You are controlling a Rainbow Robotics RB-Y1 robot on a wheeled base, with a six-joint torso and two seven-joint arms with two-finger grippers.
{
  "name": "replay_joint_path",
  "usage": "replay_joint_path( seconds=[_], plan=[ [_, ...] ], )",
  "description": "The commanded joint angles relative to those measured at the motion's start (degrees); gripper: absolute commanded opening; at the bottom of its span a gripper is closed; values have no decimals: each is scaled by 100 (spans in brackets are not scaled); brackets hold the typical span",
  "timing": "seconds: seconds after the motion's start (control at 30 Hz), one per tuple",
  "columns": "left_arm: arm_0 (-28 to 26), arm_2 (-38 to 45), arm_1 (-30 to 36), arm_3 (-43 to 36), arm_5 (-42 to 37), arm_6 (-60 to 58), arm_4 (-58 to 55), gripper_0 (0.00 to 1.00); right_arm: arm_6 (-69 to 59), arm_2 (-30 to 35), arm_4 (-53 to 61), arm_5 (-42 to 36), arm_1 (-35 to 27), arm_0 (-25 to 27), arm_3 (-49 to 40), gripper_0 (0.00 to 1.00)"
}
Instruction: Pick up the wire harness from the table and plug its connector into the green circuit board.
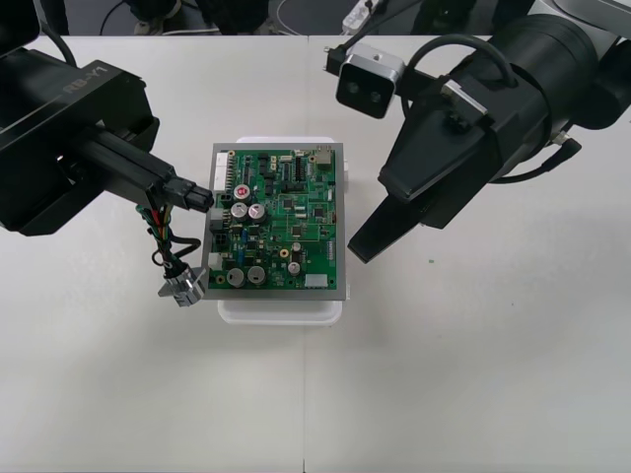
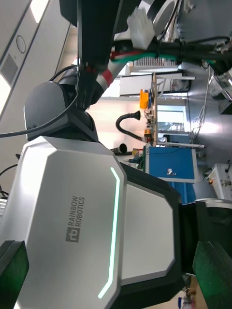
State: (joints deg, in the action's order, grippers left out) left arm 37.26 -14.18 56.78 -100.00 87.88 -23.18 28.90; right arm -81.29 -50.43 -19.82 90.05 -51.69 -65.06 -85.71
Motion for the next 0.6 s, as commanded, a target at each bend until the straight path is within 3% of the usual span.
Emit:
replay_joint_path(
  seconds=[0.03,0.6],
  plan=[
    [-193,302,289,174,212,60,-113,0,316,280,92,-5,-360,169,-122,100],
    [-694,478,448,727,212,288,-87,0,641,341,-84,-5,-527,275,168,100]
  ],
)
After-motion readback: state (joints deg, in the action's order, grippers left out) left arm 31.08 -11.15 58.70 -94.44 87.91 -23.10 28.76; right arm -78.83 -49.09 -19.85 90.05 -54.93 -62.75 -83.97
